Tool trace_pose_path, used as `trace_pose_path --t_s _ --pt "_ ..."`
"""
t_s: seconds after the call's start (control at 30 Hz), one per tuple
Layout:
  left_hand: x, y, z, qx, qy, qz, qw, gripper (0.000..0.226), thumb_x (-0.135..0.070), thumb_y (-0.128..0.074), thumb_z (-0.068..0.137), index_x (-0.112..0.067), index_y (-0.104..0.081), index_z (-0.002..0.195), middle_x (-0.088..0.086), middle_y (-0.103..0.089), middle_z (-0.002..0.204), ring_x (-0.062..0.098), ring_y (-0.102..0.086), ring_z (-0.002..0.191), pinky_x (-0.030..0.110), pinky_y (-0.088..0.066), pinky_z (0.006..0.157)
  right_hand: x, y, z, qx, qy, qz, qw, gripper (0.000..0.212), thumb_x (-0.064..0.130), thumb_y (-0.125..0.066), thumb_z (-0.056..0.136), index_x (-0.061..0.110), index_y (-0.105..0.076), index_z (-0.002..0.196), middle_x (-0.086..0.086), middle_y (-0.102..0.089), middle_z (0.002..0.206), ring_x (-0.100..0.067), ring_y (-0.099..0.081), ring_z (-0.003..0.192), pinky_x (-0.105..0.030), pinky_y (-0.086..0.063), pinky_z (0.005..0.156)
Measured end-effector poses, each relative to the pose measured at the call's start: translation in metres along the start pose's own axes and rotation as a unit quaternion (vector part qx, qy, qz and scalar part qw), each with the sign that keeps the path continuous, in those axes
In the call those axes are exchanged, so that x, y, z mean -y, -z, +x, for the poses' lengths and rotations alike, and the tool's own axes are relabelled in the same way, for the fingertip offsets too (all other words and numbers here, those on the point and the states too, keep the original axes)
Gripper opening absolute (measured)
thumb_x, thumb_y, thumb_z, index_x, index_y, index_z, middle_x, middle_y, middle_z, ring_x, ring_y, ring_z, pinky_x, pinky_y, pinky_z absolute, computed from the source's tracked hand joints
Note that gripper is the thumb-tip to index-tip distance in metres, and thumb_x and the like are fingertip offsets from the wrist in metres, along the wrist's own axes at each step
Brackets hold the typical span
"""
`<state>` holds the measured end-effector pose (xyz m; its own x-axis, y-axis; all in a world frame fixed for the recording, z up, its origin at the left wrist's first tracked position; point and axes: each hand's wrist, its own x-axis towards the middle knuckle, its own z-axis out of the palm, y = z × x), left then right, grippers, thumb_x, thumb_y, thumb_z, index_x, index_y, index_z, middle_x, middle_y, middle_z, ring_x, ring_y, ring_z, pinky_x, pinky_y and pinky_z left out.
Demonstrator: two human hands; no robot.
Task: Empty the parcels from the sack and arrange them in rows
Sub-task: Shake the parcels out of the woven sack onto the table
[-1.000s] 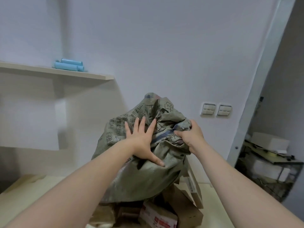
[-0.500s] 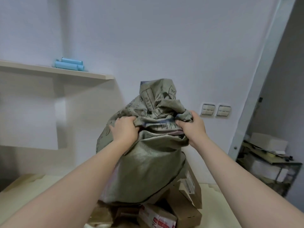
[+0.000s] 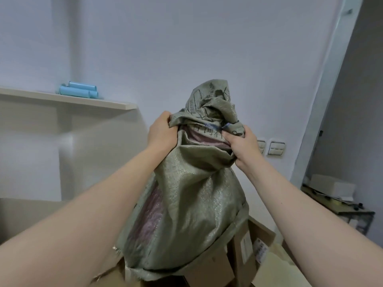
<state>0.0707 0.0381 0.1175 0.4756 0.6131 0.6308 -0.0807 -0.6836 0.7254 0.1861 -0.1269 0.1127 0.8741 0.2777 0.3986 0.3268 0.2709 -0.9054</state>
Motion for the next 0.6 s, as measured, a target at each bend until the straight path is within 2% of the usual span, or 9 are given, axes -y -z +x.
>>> trace_pose_path --t_s 0.17,0.27,0.33,0.37,0.43,0.47,0.53,0.6 --pt "0.031 -0.021 -0.026 0.105 0.047 0.049 0.992 0.01 -0.015 -0.048 0.098 -0.011 -0.046 0.089 0.013 -0.057 0.093 0.028 -0.053 0.088 0.032 -0.032 0.067 -0.043 0.015 -0.001 -0.016 -0.073 -0.072 0.995 0.042 0.014 -0.076 0.071 0.016 -0.064 0.111 -0.01 -0.073 0.103 -0.032 -0.07 0.096 -0.052 -0.057 0.088" --pt "0.037 -0.024 -0.046 0.184 0.066 0.058 0.979 0.014 -0.026 -0.055 0.095 -0.015 -0.049 0.103 0.009 -0.061 0.106 0.027 -0.057 0.096 0.032 -0.038 0.072 -0.064 0.029 -0.006 -0.035 -0.101 -0.132 0.986 0.044 0.02 -0.076 0.064 0.021 -0.064 0.106 -0.008 -0.072 0.101 -0.031 -0.068 0.095 -0.051 -0.057 0.088" --pt "0.04 -0.021 -0.056 0.269 0.082 0.072 0.957 0.047 -0.043 -0.061 0.093 -0.018 -0.045 0.13 0.005 -0.056 0.131 0.021 -0.057 0.109 0.031 -0.042 0.084 -0.077 0.037 -0.012 -0.043 -0.117 -0.15 0.981 0.047 0.024 -0.075 0.059 0.023 -0.063 0.105 -0.007 -0.072 0.1 -0.031 -0.068 0.095 -0.05 -0.057 0.088" --pt "0.042 -0.019 -0.06 0.314 0.089 0.079 0.942 0.071 -0.053 -0.063 0.089 -0.018 -0.034 0.144 0.003 -0.047 0.144 0.021 -0.052 0.121 0.031 -0.04 0.094 -0.084 0.04 -0.015 -0.044 -0.123 -0.153 0.979 0.048 0.025 -0.074 0.058 0.023 -0.064 0.105 -0.007 -0.072 0.099 -0.031 -0.068 0.094 -0.05 -0.057 0.087" --pt "0.046 -0.014 -0.063 0.39 0.094 0.1 0.911 0.111 -0.073 -0.068 0.071 -0.023 -0.014 0.154 0.003 -0.029 0.159 0.024 -0.038 0.138 0.037 -0.031 0.113 -0.095 0.046 -0.017 -0.054 -0.133 -0.159 0.977 0.044 0.024 -0.076 0.062 0.023 -0.064 0.104 -0.007 -0.072 0.098 -0.031 -0.068 0.093 -0.05 -0.057 0.087" --pt "0.049 -0.013 -0.064 0.421 0.085 0.133 0.893 0.126 -0.081 -0.069 0.059 -0.026 -0.007 0.154 0.003 -0.022 0.162 0.026 -0.03 0.144 0.046 -0.023 0.119 -0.099 0.047 -0.018 -0.059 -0.134 -0.163 0.976 0.041 0.022 -0.077 0.065 0.022 -0.065 0.104 -0.007 -0.072 0.098 -0.031 -0.068 0.093 -0.05 -0.057 0.088" --pt "0.057 -0.015 -0.071 0.456 0.054 0.242 0.855 0.145 -0.085 -0.07 0.046 -0.03 0.01 0.154 0.0 -0.001 0.166 0.028 -0.002 0.152 0.063 0.001 0.118 -0.103 0.048 -0.022 -0.068 -0.139 -0.179 0.972 0.037 0.018 -0.078 0.07 0.021 -0.064 0.105 -0.007 -0.071 0.1 -0.031 -0.067 0.095 -0.049 -0.056 0.09" --pt "0.07 -0.021 -0.083 0.42 0.018 0.33 0.845 0.153 -0.079 -0.076 0.046 -0.031 0.024 0.151 -0.003 0.008 0.165 0.028 0.016 0.15 0.071 0.014 0.11 -0.105 0.046 -0.028 -0.067 -0.144 -0.206 0.966 0.035 0.017 -0.078 0.076 0.02 -0.061 0.107 -0.007 -0.068 0.105 -0.03 -0.064 0.1 -0.048 -0.054 0.093"
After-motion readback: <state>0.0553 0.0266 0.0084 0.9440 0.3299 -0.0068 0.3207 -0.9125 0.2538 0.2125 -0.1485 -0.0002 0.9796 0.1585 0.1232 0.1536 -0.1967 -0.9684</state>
